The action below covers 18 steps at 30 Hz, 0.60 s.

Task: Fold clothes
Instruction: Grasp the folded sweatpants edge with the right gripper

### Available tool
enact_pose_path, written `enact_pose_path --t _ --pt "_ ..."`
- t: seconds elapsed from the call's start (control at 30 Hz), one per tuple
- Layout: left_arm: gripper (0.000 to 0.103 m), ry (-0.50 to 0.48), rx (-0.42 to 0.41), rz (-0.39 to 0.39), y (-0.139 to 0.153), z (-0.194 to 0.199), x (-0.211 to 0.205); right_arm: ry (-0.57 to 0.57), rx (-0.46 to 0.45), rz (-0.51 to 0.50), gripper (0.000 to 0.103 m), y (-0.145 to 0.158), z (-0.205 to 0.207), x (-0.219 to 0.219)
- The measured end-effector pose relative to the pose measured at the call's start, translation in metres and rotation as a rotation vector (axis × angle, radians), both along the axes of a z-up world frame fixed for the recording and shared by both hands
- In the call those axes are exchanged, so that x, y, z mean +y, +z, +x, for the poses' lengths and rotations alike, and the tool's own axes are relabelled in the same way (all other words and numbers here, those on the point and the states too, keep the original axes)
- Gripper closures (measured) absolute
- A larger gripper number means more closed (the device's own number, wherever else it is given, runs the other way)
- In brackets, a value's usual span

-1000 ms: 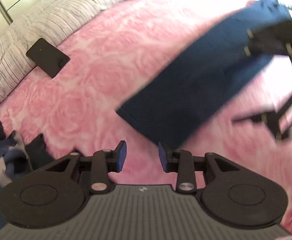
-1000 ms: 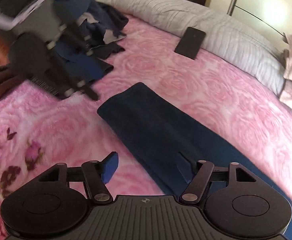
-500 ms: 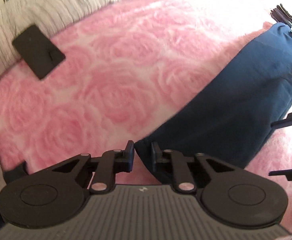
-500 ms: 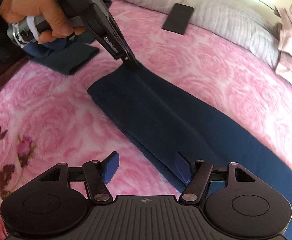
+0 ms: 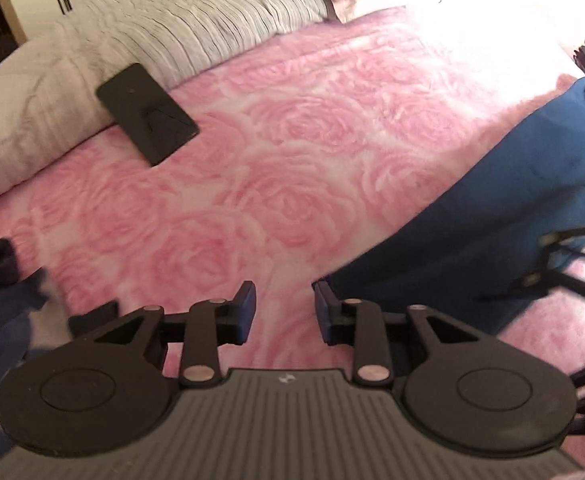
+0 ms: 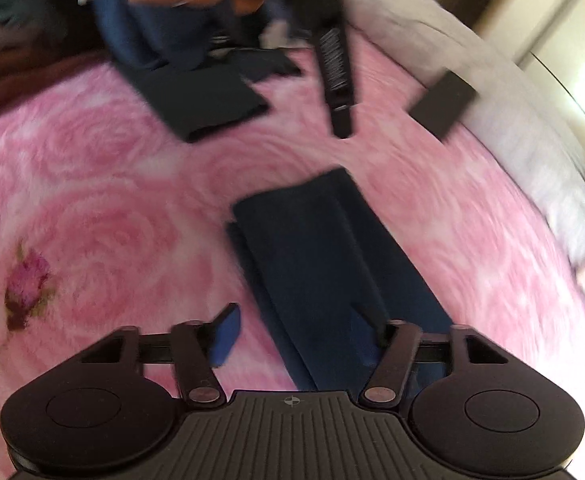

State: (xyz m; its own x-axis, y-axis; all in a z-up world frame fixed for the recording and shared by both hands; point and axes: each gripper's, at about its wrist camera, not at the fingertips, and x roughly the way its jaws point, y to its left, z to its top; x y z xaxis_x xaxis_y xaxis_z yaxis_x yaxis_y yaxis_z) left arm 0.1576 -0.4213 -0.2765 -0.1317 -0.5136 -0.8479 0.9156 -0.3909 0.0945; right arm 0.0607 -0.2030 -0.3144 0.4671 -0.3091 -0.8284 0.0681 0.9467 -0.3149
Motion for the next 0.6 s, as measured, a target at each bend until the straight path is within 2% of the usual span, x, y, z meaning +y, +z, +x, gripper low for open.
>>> enact_pose_path --t 0.1,0.27,0.3,0.33,0.4,0.5,0.6 --pt "0.075 0.006 -0.021 -0.001 0.002 0.002 0.02 0.083 0.024 -0.055 0.051 -0.014 0.013 0.012" --pt "0.074 0.018 -0.046 0.018 -0.004 0.006 0.048 0.134 0.007 -0.148 0.052 -0.029 0.027 0.019" --pt "0.074 0.021 -0.051 0.022 -0.005 0.006 0.053 0.136 0.0 -0.16 0.068 -0.031 0.029 0.02" --pt "0.073 0.022 -0.055 0.026 -0.006 0.007 0.058 0.121 -0.013 -0.147 0.078 -0.029 0.028 0.019" --pt "0.073 0.018 -0.058 0.03 -0.006 0.004 0.065 0.091 -0.041 -0.122 0.089 -0.024 0.025 0.015" --pt "0.073 -0.014 -0.068 0.034 -0.007 -0.006 0.07 0.014 -0.147 -0.076 0.09 0.004 0.011 0.003" --pt "0.073 -0.065 -0.076 0.035 -0.005 -0.028 0.068 -0.152 -0.311 0.027 0.09 0.052 -0.02 -0.026"
